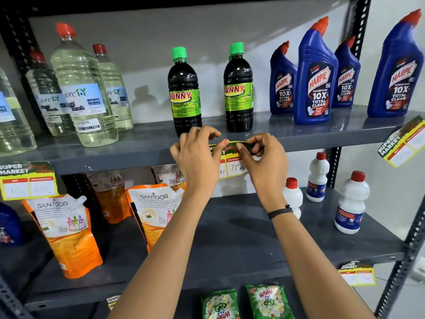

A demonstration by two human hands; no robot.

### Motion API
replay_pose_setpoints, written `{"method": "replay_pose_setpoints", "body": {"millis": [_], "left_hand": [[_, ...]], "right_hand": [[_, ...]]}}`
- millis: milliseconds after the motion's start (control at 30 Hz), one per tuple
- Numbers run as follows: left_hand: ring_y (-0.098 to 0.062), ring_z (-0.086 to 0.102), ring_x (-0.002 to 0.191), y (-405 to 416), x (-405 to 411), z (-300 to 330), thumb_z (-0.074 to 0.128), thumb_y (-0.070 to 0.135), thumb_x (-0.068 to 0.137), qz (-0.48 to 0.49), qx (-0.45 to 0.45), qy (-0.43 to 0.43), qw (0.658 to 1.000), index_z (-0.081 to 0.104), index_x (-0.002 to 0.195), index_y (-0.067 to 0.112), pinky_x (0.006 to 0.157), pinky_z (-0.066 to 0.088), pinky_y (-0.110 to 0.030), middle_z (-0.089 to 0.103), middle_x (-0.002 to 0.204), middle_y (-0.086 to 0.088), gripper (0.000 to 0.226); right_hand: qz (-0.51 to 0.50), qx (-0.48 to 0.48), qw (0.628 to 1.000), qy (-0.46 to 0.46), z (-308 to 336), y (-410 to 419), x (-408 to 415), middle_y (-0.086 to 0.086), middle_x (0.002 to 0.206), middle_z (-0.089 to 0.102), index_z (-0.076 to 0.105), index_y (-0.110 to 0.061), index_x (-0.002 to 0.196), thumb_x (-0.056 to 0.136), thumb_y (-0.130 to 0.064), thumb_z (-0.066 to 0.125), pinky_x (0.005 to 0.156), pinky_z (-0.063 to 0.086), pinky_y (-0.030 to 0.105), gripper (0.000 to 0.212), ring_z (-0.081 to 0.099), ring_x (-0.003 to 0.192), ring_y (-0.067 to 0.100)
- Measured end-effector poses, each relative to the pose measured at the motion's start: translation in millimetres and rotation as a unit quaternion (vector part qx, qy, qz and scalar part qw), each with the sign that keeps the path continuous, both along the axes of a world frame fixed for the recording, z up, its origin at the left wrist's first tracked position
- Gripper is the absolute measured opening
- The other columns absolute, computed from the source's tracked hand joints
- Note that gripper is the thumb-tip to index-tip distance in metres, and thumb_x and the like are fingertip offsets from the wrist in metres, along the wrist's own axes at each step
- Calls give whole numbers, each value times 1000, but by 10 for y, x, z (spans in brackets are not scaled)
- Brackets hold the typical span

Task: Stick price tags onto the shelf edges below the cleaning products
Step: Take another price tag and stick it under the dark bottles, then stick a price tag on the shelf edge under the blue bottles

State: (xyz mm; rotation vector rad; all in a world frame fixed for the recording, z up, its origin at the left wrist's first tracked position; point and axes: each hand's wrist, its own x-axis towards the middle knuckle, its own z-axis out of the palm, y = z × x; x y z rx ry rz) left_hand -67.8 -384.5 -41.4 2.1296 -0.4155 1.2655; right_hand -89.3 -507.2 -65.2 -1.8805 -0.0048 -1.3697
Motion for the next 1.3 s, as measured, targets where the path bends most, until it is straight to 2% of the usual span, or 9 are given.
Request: {"method": "replay_pose_setpoints", "body": {"millis": [267, 433, 600, 667, 800, 933, 1000, 1100, 1300], "left_hand": [[-26, 53, 101, -67, -84, 23, 65, 36, 82, 21, -21, 27, 999, 61, 100, 25, 87, 32, -41, 67, 102, 1, 22], [-33, 52, 107, -551, -396, -3, 57, 29, 86, 109, -140, -35, 984, 62, 104, 20, 89, 35, -43, 66, 106, -6, 21], [-25, 56, 83, -1621, -688, -111, 55, 14, 89, -43, -195, -145, 969, 63, 93, 8, 76, 34, -24, 68, 88, -7, 11], [-18, 52, 73, -2111, -795, -240, 55, 15, 90, -97, -177, -116, 973, 63, 88, 10, 69, 34, -21, 66, 79, -3, 9], [-16, 57, 64, -2888, -882, -570, 52, 34, 91, -126, -178, 47, 975, 62, 86, 14, 53, 43, -27, 68, 76, -2, 23], [-27, 66, 88, -3306, -757, -668, 50, 36, 93, -194, -211, 198, 937, 61, 107, 10, 74, 55, -37, 72, 99, -11, 32], [-28, 66, 88, -3424, -699, -631, 52, 29, 93, -233, -253, 224, 912, 61, 102, 7, 74, 53, -33, 72, 97, -13, 25], [-25, 65, 76, -3525, -663, -568, 53, 23, 93, -271, -306, 241, 880, 58, 87, 8, 70, 57, -43, 69, 85, -12, 17], [-26, 68, 79, -3567, -724, -451, 50, 19, 93, -261, -303, 223, 889, 56, 83, 11, 65, 59, -39, 70, 90, -12, 15]], "right_hand": [[87, 26, 996, -17, -9, -238, -133, 4, 78, 60, 58, -24, 96, 82, -30, 68, 62, 48, 30, 18, 54, 71, 15], [52, 38, 996, -62, 3, -919, -417, -1, 81, 61, 58, -26, 97, 88, -24, 61, 66, 51, 31, 11, 56, 71, 13], [-48, -22, 996, -66, 67, -1912, -652, 6, 86, 62, 62, -14, 97, 89, -18, 58, 74, 45, 29, 11, 55, 79, 18], [-88, -16, 993, -77, 66, -2306, -713, 10, 89, 64, 64, -12, 97, 89, -17, 57, 77, 39, 25, 12, 55, 85, 23], [-161, -53, 982, -80, 38, -2916, -777, 13, 100, 66, 63, -11, 105, 92, -18, 52, 85, 37, 31, 18, 55, 94, 33], [-142, -126, 982, -2, 90, -3264, -714, 10, 117, 63, 57, -16, 121, 96, -26, 47, 89, 41, 41, 29, 53, 106, 32], [-107, -137, 985, 19, 121, -3344, -663, 9, 116, 64, 57, -18, 119, 95, -28, 48, 88, 43, 45, 28, 52, 105, 31], [-56, -121, 991, 31, 152, -3401, -591, 6, 110, 66, 61, -21, 114, 92, -30, 55, 87, 44, 47, 25, 52, 103, 26], [-32, -93, 993, 70, 308, -3478, -512, 6, 107, 69, 68, -21, 104, 86, -31, 62, 83, 49, 41, 21, 56, 103, 27]]}}
